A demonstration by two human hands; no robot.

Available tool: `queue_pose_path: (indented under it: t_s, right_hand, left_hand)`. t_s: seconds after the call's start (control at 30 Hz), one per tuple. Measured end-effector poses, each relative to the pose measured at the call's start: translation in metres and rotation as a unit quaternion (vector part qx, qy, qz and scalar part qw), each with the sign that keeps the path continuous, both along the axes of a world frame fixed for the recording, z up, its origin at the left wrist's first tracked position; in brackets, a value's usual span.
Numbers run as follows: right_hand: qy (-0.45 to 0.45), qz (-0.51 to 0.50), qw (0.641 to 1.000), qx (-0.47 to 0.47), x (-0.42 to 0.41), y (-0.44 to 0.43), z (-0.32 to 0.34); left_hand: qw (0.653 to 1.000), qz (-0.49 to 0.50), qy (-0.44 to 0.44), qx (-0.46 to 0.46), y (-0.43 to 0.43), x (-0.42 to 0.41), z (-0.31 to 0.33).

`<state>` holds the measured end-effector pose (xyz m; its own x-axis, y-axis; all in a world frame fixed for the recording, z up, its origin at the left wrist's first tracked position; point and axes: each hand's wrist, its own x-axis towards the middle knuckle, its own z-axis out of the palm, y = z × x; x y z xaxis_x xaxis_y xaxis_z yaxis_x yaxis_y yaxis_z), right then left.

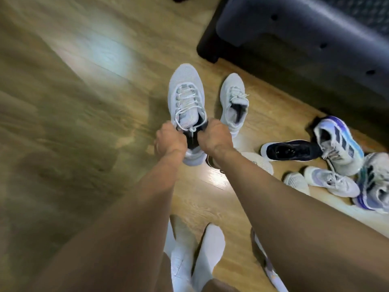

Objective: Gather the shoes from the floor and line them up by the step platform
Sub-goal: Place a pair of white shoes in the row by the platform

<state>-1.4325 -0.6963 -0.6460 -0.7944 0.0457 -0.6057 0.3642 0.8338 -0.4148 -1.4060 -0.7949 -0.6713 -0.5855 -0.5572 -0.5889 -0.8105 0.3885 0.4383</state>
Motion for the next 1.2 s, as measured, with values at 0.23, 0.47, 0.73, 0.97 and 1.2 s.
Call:
queue_pose_path:
  t_s: [0.23, 0.47, 0.73, 0.97, 1.2]
  right_hand:
    - [0.01, -0.132, 0.982, -0.134, -0.061, 0.022, -0.069]
    - [0.062, -0.138, 0.986, 0.072, -0.091, 0.076, -0.156]
    - [0.119, -0.17, 0.976, 0.068, -0.109, 0.102, -0.222]
    - [0.165, -0.32, 0.925, -0.123, -0.114, 0.135, -0.215]
    - [0.05, -0.52, 0.682, -0.511, -0.114, 0.158, -0.199]
  left_hand:
    - [0.999, 0.001, 0.035, -0.002, 0.013, -0.066, -0.075]
    - [0.999, -0.027, 0.041, 0.0, 0.028, -0.105, -0.16]
    - [0.95, -0.29, 0.033, -0.112, 0.017, -0.139, -0.206]
    - [0.898, -0.392, 0.16, -0.117, 0.017, -0.12, -0.208]
    - [0.82, -0.535, 0.153, -0.135, 0.037, -0.096, -0.205]
